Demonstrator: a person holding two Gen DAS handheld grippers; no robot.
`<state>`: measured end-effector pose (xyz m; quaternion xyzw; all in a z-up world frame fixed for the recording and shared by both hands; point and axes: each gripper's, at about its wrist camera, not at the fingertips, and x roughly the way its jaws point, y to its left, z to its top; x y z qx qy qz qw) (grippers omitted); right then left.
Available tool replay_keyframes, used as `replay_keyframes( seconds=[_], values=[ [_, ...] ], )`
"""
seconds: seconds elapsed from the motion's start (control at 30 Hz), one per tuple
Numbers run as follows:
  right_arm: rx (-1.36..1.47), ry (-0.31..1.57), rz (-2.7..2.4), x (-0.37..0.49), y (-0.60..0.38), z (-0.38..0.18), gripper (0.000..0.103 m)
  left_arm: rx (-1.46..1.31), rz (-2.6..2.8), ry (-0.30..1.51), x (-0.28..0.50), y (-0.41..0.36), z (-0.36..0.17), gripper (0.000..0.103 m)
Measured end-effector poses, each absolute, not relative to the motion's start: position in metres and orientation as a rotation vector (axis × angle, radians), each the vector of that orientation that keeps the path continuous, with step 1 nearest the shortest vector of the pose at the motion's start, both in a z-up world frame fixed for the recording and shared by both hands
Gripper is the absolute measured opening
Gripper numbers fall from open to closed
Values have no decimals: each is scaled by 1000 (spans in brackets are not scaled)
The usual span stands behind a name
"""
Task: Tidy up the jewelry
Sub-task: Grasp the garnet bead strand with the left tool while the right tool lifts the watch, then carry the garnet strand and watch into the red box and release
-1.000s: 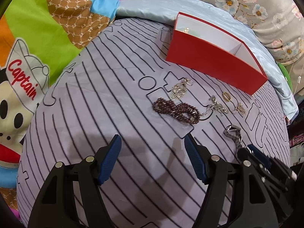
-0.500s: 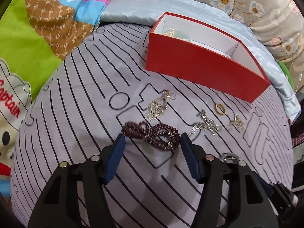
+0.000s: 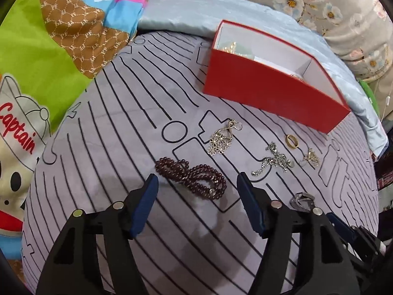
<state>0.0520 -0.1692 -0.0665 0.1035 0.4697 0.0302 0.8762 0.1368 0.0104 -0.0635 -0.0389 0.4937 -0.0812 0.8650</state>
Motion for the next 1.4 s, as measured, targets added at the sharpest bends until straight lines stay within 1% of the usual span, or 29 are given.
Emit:
replay_keyframes(
  seconds=[0.03, 0.13, 0.17, 0.2, 0.27, 0.33, 0.37, 0.47, 0.5, 0.53, 0.57, 0.73, 1.07, 1.4],
  values=[
    [214, 981, 63, 52, -169, -66, 26, -81, -165, 1042, 139, 9, -66, 62],
    [211, 980, 67, 52, -168, -65, 26, -47, -151, 1030, 138, 6, -67, 52],
    [209, 980, 69, 53, -167, -65, 26, -44, -151, 1027, 138, 7, -67, 45],
    [208, 981, 71, 53, -167, -65, 26, -51, -158, 1026, 137, 8, -67, 41],
    [208, 978, 73, 52, -166, -63, 26, -65, -174, 1032, 137, 12, -66, 26],
    [207, 973, 75, 52, -165, -61, 26, -79, -184, 1037, 136, 14, -66, 23],
    [207, 968, 76, 51, -164, -59, 26, -80, -189, 1038, 135, 15, -65, 18],
    [207, 947, 83, 49, -162, -50, 25, -101, -210, 1043, 134, 19, -63, 8],
    [208, 939, 87, 48, -162, -45, 23, -105, -215, 1040, 133, 20, -62, 8],
    [206, 931, 89, 47, -162, -42, 11, -106, -216, 1037, 132, 20, -60, 8],
    [203, 927, 93, 47, -162, -38, 8, -109, -220, 1032, 131, 21, -58, 8],
    [196, 911, 94, 47, -161, -27, 8, -116, -242, 1016, 124, 23, -50, 7],
    [192, 871, 80, 44, -168, -10, 8, -131, -294, 941, 110, 23, -14, 7],
    [164, 780, 98, 55, -175, 36, 8, -118, -341, 866, 114, 12, 22, 7]
  ],
)
